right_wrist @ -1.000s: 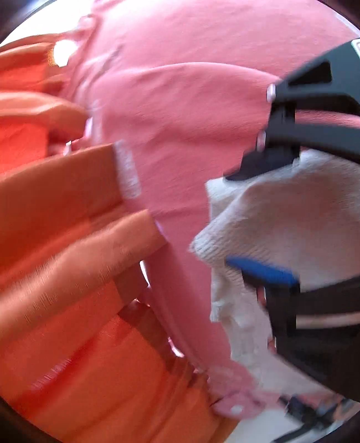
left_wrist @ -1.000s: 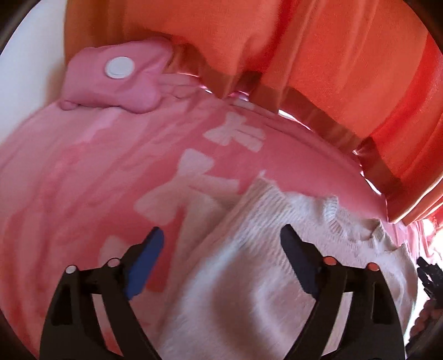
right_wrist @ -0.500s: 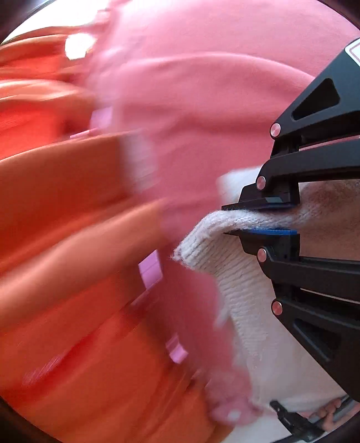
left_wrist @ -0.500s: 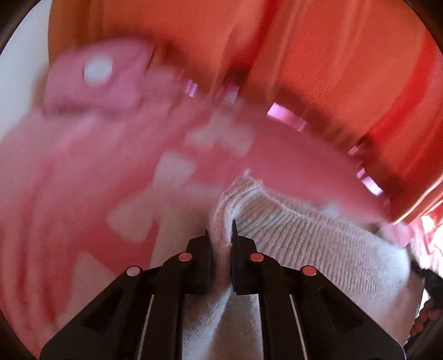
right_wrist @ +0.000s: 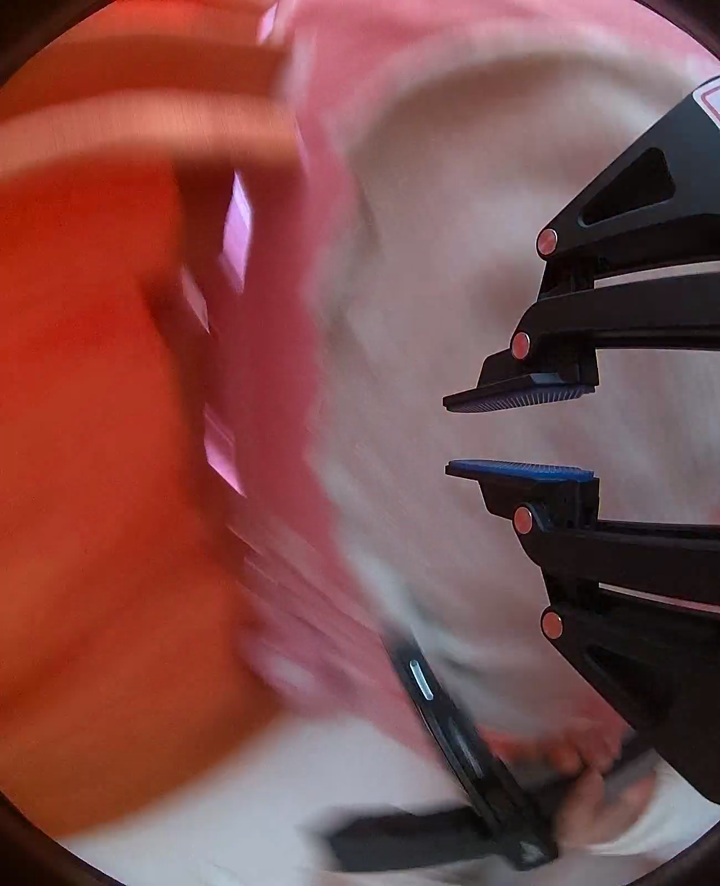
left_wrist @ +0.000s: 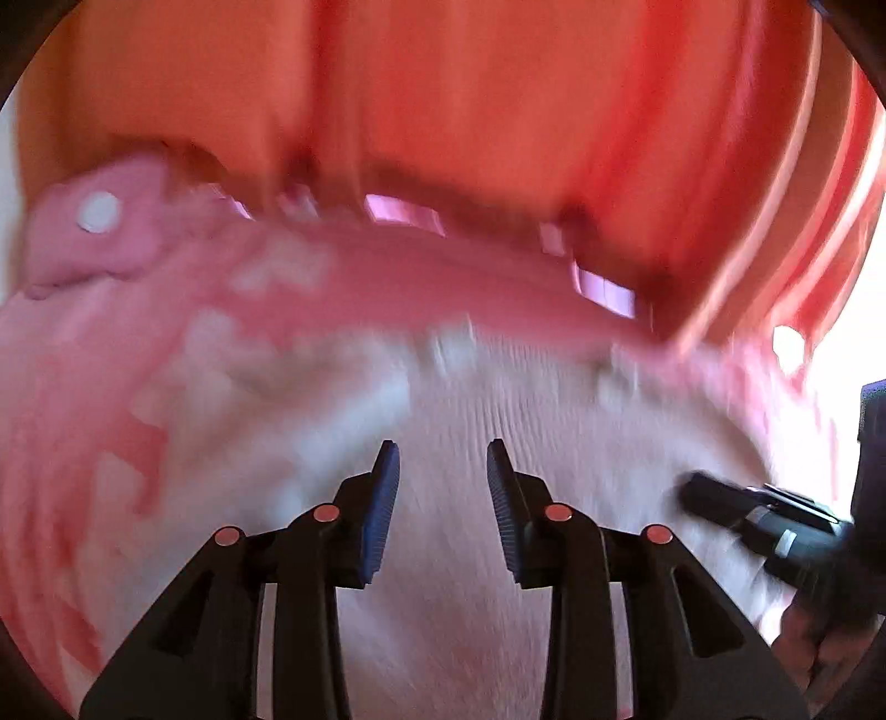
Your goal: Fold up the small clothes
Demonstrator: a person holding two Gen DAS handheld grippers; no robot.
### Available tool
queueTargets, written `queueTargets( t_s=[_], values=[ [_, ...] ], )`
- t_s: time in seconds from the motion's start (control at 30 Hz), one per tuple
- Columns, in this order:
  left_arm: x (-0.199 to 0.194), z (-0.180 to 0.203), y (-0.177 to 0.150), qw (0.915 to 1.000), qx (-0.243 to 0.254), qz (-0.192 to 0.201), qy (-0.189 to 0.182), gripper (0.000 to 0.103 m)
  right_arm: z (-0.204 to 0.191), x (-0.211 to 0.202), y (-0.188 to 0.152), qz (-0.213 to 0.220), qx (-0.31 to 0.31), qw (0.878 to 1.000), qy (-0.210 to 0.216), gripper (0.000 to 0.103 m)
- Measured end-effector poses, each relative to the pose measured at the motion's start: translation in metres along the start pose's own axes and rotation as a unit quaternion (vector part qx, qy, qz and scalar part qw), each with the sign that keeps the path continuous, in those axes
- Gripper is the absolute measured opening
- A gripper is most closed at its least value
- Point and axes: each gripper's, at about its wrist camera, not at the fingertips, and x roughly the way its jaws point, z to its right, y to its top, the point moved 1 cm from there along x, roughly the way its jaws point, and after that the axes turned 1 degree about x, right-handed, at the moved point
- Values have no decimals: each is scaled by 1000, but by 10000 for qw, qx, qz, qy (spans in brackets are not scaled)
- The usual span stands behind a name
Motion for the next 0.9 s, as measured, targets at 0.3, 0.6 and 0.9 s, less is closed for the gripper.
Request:
queueTargets(
  t_s=[0.3,0.6,0.9],
  values=[
    [7,-115,1,9856,-933,-31,1410,31,146,-37,-1,291,1963,9687,-1492,2],
    [7,-104,6,9840,-967,90,1494,47,172,-27,6,206,2158,9563,-1962,11],
    [12,-117,4,9809,-1071,-64,1625,47,160,-16,11,55,1786,9575,-2263,13]
  ],
)
